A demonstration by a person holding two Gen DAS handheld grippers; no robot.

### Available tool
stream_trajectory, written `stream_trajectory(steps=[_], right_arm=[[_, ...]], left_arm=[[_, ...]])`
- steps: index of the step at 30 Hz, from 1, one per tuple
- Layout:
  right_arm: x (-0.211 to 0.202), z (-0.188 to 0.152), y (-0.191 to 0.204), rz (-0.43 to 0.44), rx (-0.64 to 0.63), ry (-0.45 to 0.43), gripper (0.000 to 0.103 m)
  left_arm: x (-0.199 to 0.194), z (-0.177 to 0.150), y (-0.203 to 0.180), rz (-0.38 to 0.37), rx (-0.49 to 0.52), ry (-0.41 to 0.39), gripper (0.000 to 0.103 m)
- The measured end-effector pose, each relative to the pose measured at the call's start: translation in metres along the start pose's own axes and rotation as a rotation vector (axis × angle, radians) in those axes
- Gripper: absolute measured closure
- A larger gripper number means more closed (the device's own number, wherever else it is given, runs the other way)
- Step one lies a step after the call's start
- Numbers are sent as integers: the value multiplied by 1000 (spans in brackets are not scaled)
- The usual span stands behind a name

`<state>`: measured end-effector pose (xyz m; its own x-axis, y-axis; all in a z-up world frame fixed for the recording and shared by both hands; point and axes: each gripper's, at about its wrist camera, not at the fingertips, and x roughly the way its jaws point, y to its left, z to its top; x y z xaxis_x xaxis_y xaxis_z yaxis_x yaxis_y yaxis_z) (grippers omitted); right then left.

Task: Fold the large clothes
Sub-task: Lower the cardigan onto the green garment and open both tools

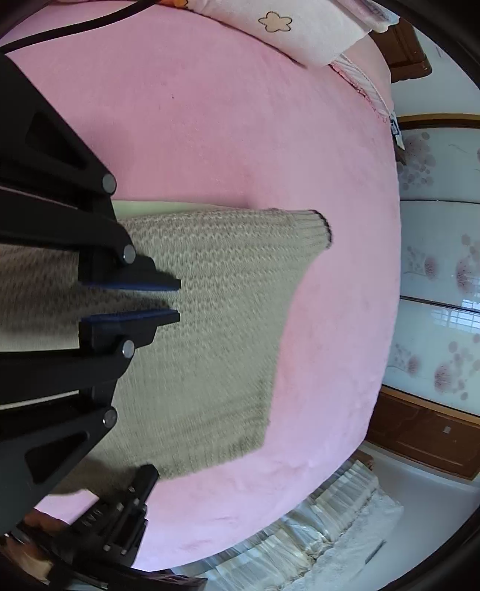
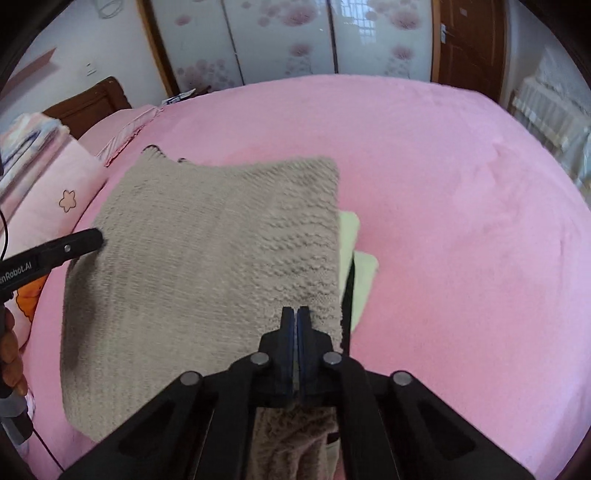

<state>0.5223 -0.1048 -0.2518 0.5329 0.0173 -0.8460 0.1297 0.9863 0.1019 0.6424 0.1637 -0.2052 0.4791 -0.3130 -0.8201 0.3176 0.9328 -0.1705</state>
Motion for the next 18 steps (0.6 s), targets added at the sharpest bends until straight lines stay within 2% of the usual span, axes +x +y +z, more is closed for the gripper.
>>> stream_trajectory(steps=[7,14,16,17,18], right_arm=[[12,-1,-2,-17,-1,-1,103],[-1,4,0,27,23,20,103],[-12,5,1,49,23,31,100],[-23,4,1,53,17,25,100],[-36,2,2,61,11,17,100]], left_arm=[[15,-3,1,33,17,1,96],[2,1,-3,38,-8,9,96],[-8,0,-8,31,-19,12,84],[-16,-1,-12,22,-27,17,68],[-22,-2,-14,18,-35,20,43]])
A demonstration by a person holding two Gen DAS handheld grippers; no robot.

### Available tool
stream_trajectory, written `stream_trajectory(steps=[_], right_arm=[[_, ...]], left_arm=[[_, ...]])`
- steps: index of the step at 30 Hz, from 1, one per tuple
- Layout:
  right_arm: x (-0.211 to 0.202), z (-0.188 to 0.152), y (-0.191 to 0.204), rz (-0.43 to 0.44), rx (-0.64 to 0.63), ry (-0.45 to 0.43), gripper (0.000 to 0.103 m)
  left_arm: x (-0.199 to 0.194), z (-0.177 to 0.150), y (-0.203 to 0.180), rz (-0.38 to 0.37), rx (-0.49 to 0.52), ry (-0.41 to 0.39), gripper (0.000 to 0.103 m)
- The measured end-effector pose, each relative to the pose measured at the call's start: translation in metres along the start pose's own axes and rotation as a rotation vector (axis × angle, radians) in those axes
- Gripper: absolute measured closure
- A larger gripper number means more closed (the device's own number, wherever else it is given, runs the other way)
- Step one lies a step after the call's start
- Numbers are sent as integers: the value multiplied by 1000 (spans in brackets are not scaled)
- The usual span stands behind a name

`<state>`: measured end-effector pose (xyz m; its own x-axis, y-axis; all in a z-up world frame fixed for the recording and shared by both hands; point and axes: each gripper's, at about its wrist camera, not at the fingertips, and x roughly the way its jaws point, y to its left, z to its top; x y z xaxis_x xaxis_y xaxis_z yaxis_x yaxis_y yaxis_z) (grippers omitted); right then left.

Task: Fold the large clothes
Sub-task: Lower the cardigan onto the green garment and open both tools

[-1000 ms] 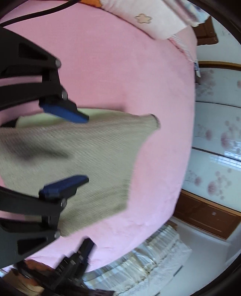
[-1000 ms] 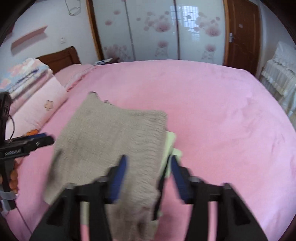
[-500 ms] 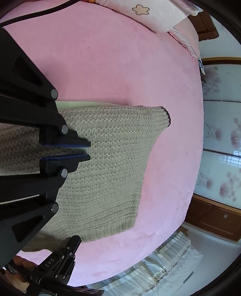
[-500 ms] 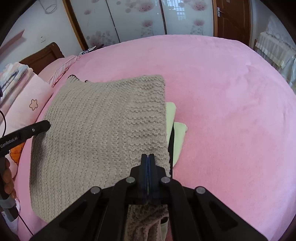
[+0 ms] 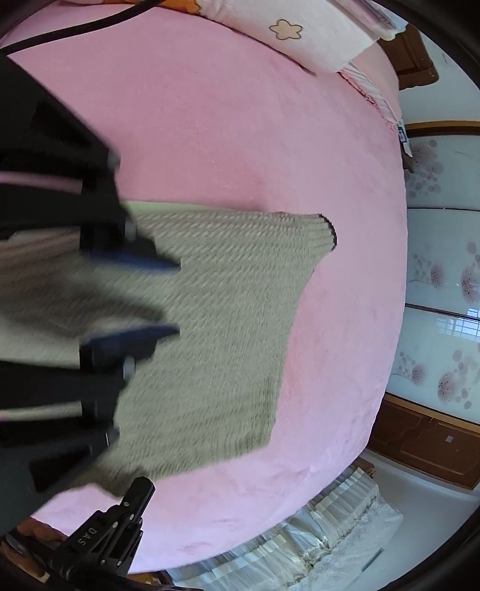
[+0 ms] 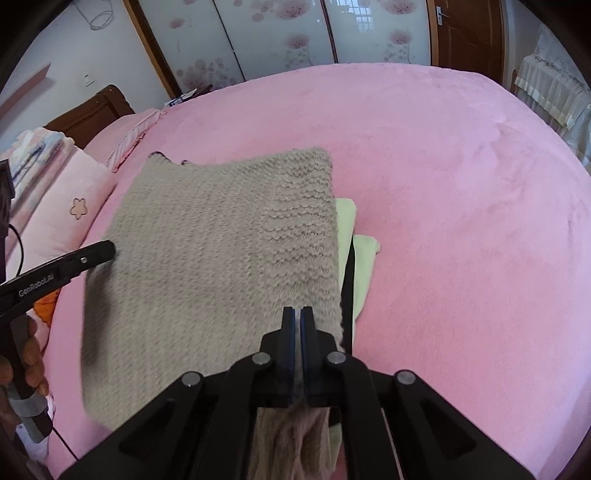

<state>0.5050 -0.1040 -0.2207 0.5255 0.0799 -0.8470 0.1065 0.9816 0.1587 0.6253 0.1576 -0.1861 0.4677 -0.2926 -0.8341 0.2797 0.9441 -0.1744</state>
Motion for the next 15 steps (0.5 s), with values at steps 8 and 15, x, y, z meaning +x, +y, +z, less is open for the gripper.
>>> stream_trajectory(steps=[8,15], right_arm=[[-85,-21,9,32,-47,4,100],[-173,-45,4,101,-28,-10,100]], left_arm=[[-85,-31,-41,6,7,-17,15],[-166,-71,-93,71,23,-25,14]])
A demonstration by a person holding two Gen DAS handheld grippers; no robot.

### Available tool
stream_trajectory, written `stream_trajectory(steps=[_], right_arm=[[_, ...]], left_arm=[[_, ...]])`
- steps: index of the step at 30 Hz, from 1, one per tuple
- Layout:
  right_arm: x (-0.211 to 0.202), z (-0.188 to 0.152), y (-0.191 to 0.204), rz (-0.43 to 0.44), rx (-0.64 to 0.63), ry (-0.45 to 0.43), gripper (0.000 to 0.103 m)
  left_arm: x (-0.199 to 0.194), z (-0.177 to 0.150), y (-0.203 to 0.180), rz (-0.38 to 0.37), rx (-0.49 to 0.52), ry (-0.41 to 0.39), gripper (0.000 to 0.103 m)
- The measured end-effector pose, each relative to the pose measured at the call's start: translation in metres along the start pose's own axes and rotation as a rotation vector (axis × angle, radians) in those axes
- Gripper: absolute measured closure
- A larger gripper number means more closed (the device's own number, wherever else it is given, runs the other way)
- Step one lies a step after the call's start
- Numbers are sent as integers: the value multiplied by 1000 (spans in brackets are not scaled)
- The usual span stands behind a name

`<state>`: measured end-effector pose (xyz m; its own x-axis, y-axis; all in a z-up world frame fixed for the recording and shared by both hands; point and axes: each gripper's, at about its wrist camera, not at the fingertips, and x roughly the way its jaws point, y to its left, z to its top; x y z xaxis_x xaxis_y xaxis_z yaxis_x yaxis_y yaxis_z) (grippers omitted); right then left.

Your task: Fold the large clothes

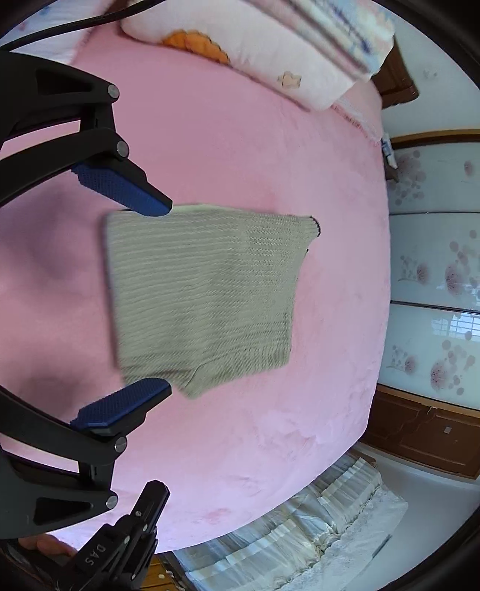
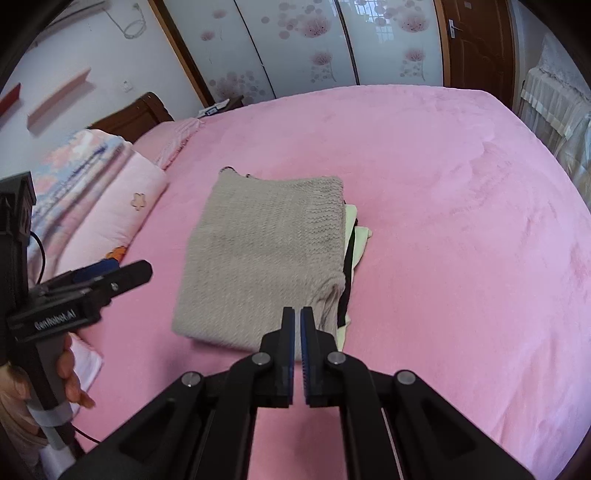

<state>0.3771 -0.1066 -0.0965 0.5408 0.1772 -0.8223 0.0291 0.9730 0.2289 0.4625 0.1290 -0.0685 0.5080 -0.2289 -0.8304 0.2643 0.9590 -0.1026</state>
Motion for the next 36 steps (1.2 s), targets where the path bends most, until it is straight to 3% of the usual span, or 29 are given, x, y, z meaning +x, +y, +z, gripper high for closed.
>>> stream_trajectory(steps=[8,11,13,20,27,30,31,36], right_arm=[[-104,-40,-11,-18,6,-1,99],[-142,-56,-18,-32,5,-14,86],[-171,-69,-25,-51,-1,-39,69],[-242,-105,-39,-71,-10,-67,66],[-295,-138,-53,-70,-17,-71,66],[-313,-150,-55,-105,-49,-81,64],[-317,-155,-55,-118,-56,-84,59],[-331,-183,-60,-101,-40,-86,53]], left_arm=[[-99,-47,-66,-1,5,-12,14],[-133,-68,-91,-17,-2,-14,14],[-154,-82,-106,-2,-5,-18,14],[-208,-124,-146,26,-57,-8,13],[-248,-165,-176,2,-100,47,13],[-263,-180,-185,6,-103,31,13],[-270,-187,-190,15,-103,20,13],[-289,-213,-215,38,-84,-27,13]])
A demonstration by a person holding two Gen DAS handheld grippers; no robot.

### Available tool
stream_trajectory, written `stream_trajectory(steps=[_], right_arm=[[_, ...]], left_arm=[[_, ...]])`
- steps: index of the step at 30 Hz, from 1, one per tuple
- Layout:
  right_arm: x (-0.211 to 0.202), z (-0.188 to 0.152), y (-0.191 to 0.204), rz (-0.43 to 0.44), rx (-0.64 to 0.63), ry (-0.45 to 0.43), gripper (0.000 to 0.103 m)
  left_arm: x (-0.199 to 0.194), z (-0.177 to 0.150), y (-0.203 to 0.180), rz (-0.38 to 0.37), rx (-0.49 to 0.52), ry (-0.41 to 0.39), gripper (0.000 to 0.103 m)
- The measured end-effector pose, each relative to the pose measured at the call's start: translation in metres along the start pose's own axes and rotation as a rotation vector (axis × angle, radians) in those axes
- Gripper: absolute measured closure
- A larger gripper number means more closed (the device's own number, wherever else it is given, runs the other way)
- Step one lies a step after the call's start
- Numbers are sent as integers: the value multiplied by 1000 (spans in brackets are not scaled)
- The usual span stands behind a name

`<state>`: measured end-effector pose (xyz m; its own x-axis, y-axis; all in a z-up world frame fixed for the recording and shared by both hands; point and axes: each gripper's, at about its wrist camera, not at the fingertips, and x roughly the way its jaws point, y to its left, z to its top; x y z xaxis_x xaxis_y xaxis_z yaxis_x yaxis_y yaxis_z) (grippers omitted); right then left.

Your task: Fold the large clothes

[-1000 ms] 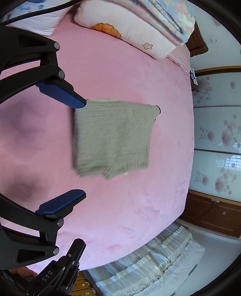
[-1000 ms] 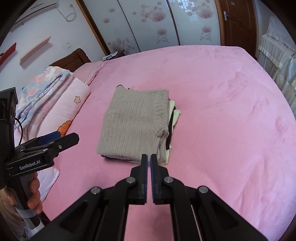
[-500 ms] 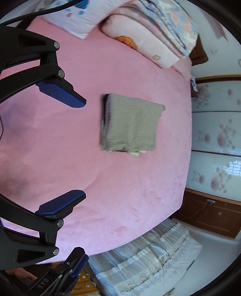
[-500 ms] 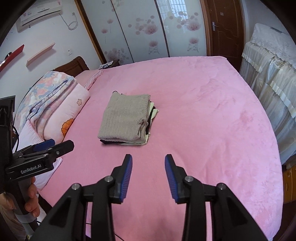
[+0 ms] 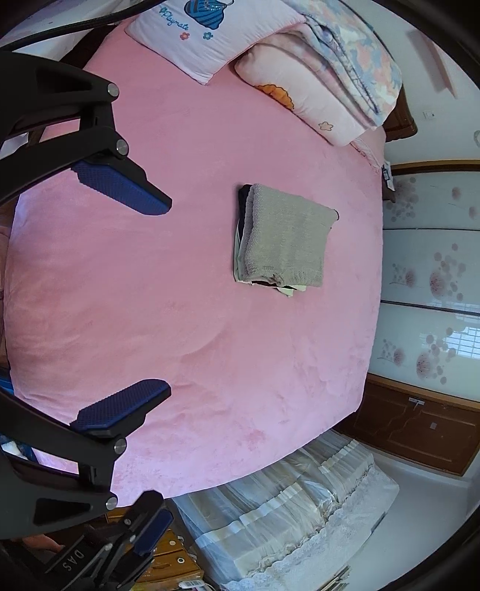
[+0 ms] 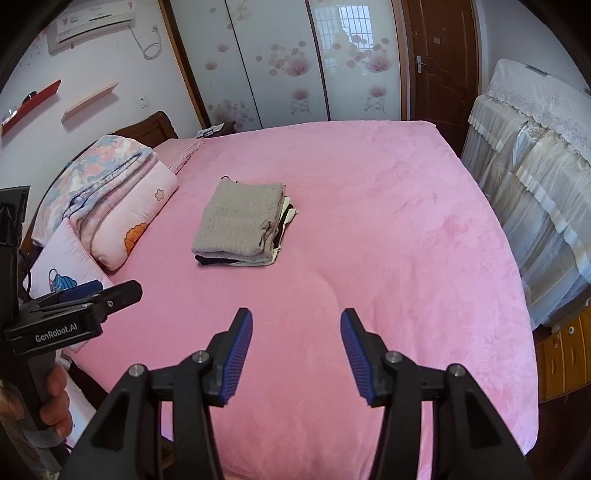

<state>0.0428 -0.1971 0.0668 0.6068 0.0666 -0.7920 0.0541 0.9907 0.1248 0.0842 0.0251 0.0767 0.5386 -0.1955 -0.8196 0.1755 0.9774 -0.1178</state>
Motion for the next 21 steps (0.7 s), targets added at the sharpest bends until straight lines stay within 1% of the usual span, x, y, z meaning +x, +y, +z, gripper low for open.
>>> stream_trajectory(steps=[6,10,13,16,21], right_arm=[[-2,-36,-3,-37,25,-1,52],[0,-49,-2,-28,32,30,52],[-1,-52,0,-34,20,34,52],[-3,-55,2,-35,16,35,52],[-4,-59,8,-56,3,34,52]], left_arm=[[-7,-37,-25,42,22,-45,13],[-2,-57,-38,62,60,-22,13],[1,-62,-41,45,59,3,13],[1,-63,-43,39,62,11,13],[-1,-66,-45,53,80,8,13]])
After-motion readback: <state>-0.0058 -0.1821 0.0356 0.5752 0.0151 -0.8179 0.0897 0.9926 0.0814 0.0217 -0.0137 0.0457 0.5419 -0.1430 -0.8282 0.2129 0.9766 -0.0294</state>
